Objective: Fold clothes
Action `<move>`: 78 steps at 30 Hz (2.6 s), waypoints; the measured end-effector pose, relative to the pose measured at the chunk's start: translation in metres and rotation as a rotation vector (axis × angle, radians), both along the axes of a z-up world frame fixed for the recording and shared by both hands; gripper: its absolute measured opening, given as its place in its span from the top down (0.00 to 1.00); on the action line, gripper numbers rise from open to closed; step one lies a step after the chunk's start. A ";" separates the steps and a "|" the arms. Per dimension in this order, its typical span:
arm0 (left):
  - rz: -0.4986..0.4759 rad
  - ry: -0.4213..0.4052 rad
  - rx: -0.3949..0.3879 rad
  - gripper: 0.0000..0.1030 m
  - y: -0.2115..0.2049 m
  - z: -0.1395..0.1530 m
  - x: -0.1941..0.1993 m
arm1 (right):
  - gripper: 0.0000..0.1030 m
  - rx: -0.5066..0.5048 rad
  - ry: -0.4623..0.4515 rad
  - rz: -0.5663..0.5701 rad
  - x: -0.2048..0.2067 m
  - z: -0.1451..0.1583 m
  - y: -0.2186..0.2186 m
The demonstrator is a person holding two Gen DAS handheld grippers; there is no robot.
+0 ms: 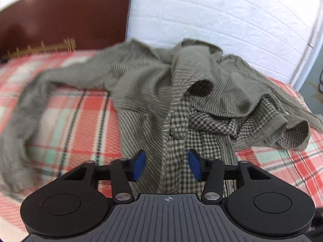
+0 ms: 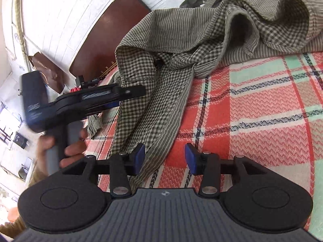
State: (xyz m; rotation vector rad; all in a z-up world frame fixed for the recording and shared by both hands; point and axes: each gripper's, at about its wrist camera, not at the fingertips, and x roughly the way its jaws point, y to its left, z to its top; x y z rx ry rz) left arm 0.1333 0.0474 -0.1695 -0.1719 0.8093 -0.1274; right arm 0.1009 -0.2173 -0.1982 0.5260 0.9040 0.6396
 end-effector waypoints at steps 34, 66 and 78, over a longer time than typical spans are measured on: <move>0.265 -0.189 -0.127 0.83 0.086 0.079 -0.092 | 0.97 0.260 0.040 0.027 -0.007 0.025 -0.025; -0.400 -0.265 0.388 0.38 -0.118 0.033 -0.049 | 0.57 -0.400 -0.261 -0.273 0.012 0.033 -0.079; -0.501 -0.237 0.487 0.42 -0.194 -0.015 -0.001 | 0.47 -0.361 -0.231 -0.333 0.009 0.023 -0.102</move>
